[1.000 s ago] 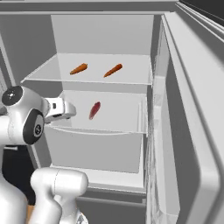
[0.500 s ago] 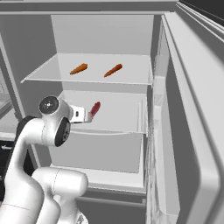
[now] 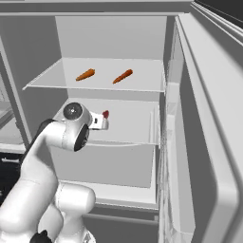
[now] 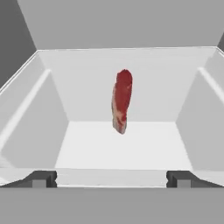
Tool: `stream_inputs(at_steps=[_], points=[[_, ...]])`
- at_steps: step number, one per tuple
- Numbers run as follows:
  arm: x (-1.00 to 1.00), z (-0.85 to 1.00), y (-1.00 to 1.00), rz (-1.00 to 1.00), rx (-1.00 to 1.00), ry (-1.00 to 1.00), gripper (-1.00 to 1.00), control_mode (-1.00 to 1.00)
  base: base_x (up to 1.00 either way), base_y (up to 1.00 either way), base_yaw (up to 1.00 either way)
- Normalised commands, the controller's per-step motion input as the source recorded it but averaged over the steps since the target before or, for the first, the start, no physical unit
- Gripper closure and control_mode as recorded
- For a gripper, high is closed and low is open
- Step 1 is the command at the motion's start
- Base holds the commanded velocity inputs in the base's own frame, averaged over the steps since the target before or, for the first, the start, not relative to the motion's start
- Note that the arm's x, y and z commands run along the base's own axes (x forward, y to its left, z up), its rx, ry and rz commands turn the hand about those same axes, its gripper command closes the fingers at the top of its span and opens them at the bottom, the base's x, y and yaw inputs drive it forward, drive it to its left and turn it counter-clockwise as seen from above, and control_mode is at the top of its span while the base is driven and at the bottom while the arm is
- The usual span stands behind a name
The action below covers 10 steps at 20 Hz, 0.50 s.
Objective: Place one carrot and one steak in each tupperware on the nearby counter, to pack two identical lunches.
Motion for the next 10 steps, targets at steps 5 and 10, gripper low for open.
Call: stream_inputs(at_steps=[5,10], points=[[0.64,-0.22,0.00,0.00,0.00,0.04,-1.00,-1.00,0.00,0.00,0.00],[0.58,-0.32,0.00,0.00,0.00,0.04,-1.00,-1.00,0.00,0.00,0.00]])
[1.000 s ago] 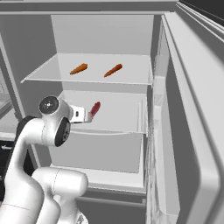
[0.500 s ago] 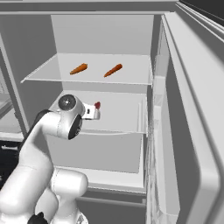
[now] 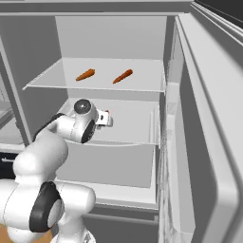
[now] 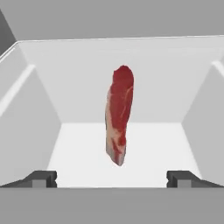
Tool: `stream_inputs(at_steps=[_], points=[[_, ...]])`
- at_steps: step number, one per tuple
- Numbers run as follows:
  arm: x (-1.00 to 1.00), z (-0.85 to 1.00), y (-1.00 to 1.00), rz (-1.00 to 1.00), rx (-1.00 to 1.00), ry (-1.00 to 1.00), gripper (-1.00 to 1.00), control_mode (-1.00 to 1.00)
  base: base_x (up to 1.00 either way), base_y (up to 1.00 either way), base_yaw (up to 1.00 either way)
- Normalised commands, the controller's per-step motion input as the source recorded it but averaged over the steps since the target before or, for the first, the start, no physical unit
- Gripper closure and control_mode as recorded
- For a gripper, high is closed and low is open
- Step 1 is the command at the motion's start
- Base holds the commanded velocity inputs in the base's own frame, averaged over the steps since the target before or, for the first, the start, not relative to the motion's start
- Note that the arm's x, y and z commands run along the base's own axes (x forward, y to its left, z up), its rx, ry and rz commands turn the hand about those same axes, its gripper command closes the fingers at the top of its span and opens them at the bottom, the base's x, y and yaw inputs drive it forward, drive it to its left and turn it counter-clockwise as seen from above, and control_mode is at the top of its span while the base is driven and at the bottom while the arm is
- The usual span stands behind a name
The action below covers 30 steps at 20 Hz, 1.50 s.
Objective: Place one carrot and one steak in each tupperware on the nearby counter, to pack two identical lunches.
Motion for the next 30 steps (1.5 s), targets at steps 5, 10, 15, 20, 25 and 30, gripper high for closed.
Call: stream_inputs(at_steps=[5,10,15,20,25,30], points=[[0.61,-0.39,0.02,0.00,0.00,0.04,-1.00,-1.00,0.00,0.00,0.00],[0.69,-0.45,0.08,0.00,0.00,0.07,-1.00,-1.00,0.00,0.00,0.00],[0.51,-0.53,0.12,0.00,0.00,0.17,1.00,-1.00,0.00,0.00,0.00],[-0.34,-0.33,0.12,0.00,0.00,0.17,1.00,-1.00,0.00,0.00,0.00],[-1.00,-0.04,-0.04,0.00,0.00,-0.04,1.00,-1.00,0.00,0.00,0.00],[-1.00,0.00,-0.14,0.00,0.00,-0.18,1.00,-1.00,0.00,0.00,0.00]])
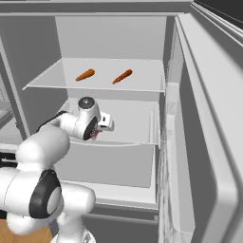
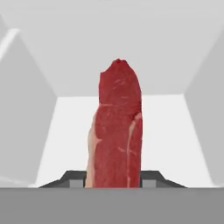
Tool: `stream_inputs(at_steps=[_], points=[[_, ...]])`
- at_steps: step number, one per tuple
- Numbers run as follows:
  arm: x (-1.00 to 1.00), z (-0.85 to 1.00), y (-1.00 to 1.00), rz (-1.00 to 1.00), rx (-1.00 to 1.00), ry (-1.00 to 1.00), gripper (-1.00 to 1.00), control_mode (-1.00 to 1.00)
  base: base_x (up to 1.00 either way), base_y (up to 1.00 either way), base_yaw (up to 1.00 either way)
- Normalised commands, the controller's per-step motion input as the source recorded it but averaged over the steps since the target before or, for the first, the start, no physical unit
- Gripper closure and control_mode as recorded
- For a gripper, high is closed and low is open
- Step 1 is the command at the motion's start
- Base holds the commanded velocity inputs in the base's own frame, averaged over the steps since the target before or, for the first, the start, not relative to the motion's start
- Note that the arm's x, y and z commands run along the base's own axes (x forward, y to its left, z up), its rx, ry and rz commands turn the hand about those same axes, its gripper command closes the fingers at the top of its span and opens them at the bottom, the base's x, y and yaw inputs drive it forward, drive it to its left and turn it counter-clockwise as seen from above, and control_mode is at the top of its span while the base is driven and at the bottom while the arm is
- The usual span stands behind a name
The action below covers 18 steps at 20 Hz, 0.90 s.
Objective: Place one carrot and one steak in each tupperware on the nearby counter, to pack two identical lunches.
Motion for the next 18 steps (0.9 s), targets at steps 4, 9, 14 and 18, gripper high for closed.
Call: stream_inputs(at_steps=[4,9,14,18], points=[[-1.00,0.03,-0.13,0.00,0.00,-0.24,1.00,-1.00,0.00,0.00,0.00],[-1.00,0.50,-0.01,0.00,0.00,-0.09,1.00,-1.00,0.00,0.00,0.00],[-0.75,1.00,0.00,0.00,0.00,0.00,1.00,-1.00,0.00,0.00,0.00],[-0.87,1.00,0.00,0.00,-0.02,0.00,1.00,-1.00,0.00,0.00,0.00]])
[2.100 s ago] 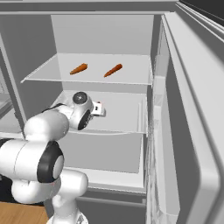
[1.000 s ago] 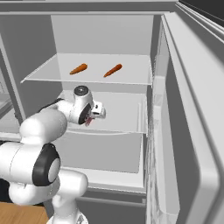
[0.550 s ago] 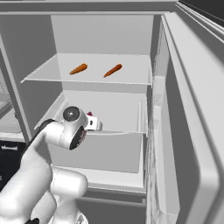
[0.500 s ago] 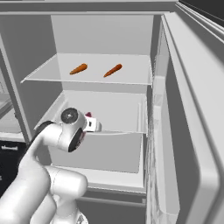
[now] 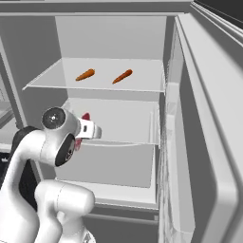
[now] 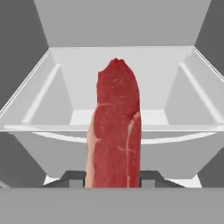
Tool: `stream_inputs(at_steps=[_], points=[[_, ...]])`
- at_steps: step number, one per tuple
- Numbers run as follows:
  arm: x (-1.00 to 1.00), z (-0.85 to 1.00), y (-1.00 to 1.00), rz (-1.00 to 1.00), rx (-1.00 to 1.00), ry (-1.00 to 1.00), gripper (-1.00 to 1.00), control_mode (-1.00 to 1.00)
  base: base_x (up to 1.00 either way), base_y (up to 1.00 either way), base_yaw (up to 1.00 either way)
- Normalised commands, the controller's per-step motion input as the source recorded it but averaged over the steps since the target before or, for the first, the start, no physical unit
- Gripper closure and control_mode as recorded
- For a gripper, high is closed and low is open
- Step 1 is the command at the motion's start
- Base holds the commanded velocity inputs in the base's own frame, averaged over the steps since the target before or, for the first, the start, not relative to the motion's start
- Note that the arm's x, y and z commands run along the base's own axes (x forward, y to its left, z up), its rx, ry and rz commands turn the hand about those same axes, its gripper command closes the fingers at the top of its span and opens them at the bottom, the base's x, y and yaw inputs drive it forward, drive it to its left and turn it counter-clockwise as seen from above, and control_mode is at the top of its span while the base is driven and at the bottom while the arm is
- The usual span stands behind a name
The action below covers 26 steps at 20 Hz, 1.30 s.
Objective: Place one carrot and one steak in each tupperware on the nearby counter, to pack two identical lunches.
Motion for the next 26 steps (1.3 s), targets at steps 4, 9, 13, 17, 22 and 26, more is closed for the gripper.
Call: stream_inputs(at_steps=[4,9,13,17,22,26], points=[[-0.97,0.28,0.15,0.00,-0.10,0.00,1.00,-1.00,0.00,0.00,0.00],[0.00,0.00,0.00,0.00,0.00,0.00,1.00,1.00,-1.00,0.42,0.11],[0.00,0.00,0.00,0.00,0.00,0.00,1.00,1.00,-1.00,0.83,0.20],[0.00,0.00,0.00,0.00,0.00,0.00,1.00,1.00,0.07,1.00,0.07],[0.00,0.00,0.00,0.00,0.00,0.00,1.00,1.00,0.72,1.00,0.00],[0.00,0.00,0.00,0.00,0.00,0.00,1.00,1.00,1.00,1.00,0.00]])
